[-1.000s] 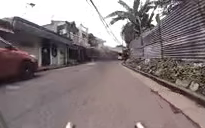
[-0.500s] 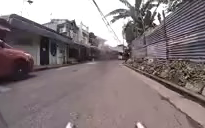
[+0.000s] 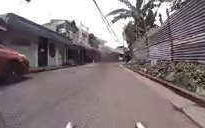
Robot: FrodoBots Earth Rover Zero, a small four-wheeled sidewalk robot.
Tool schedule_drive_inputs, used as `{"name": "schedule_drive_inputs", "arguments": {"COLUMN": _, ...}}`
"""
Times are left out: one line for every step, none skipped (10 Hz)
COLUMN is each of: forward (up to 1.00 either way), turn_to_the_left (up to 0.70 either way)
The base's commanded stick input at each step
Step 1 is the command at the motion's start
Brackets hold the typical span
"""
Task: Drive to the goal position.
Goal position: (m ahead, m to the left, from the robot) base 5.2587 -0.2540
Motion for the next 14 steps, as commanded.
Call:
{"name": "schedule_drive_inputs", "arguments": {"forward": 0.7, "turn_to_the_left": 0.0}}
{"name": "schedule_drive_inputs", "arguments": {"forward": 0.7, "turn_to_the_left": 0.0}}
{"name": "schedule_drive_inputs", "arguments": {"forward": 0.7, "turn_to_the_left": 0.0}}
{"name": "schedule_drive_inputs", "arguments": {"forward": 0.7, "turn_to_the_left": 0.0}}
{"name": "schedule_drive_inputs", "arguments": {"forward": 0.7, "turn_to_the_left": 0.0}}
{"name": "schedule_drive_inputs", "arguments": {"forward": 0.7, "turn_to_the_left": 0.01}}
{"name": "schedule_drive_inputs", "arguments": {"forward": 0.7, "turn_to_the_left": 0.02}}
{"name": "schedule_drive_inputs", "arguments": {"forward": 0.7, "turn_to_the_left": 0.03}}
{"name": "schedule_drive_inputs", "arguments": {"forward": 0.7, "turn_to_the_left": 0.06}}
{"name": "schedule_drive_inputs", "arguments": {"forward": 0.7, "turn_to_the_left": 0.11}}
{"name": "schedule_drive_inputs", "arguments": {"forward": 0.7, "turn_to_the_left": 0.01}}
{"name": "schedule_drive_inputs", "arguments": {"forward": 0.7, "turn_to_the_left": 0.0}}
{"name": "schedule_drive_inputs", "arguments": {"forward": 0.7, "turn_to_the_left": 0.0}}
{"name": "schedule_drive_inputs", "arguments": {"forward": 0.7, "turn_to_the_left": 0.0}}
